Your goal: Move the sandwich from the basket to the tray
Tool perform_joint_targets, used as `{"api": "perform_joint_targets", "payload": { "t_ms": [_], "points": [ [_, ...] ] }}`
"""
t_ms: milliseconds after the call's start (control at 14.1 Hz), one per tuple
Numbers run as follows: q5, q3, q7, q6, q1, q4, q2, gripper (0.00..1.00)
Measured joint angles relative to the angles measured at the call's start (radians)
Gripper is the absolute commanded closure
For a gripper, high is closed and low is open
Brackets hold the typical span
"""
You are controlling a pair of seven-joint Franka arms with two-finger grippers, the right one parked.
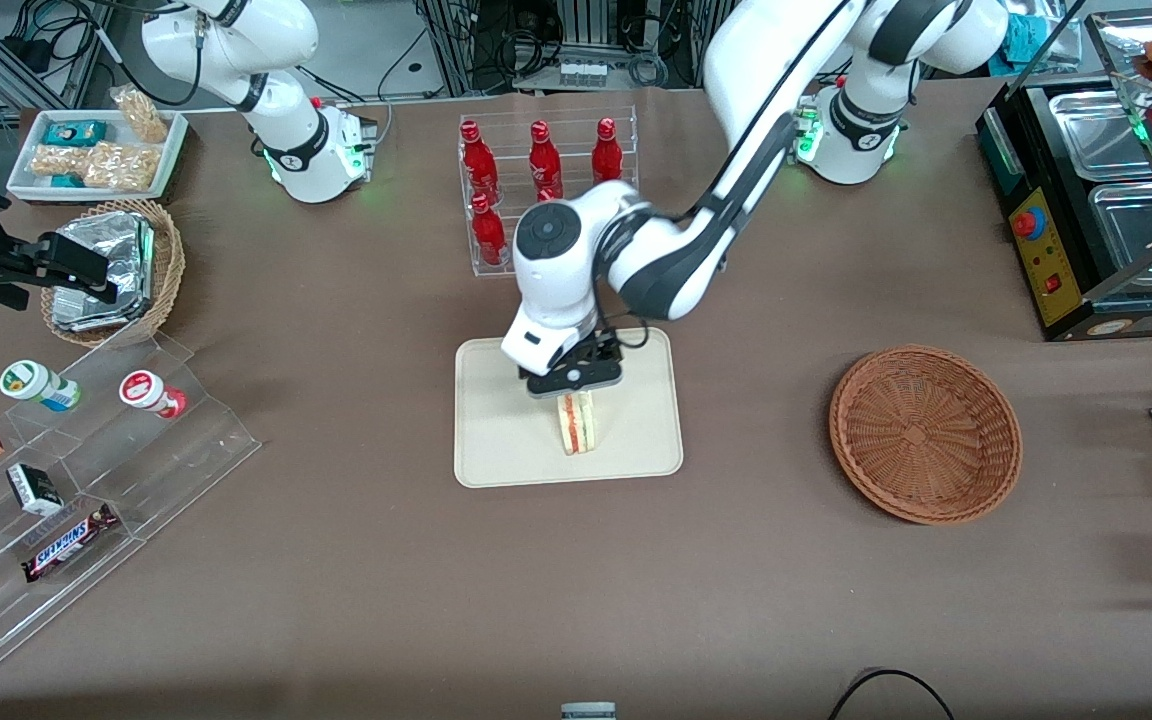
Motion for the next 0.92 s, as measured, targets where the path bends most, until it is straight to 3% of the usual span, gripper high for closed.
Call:
{"api": "perform_joint_targets", "payload": {
  "t_ms": [354,920],
  "points": [
    [-0.014,0.003,0.121,-0.088,0.159,-0.128,-0.140,0.00],
    [-0.108,0.008,0.603,-0.168,0.453,-0.349,-0.382,0.00]
  ]
}}
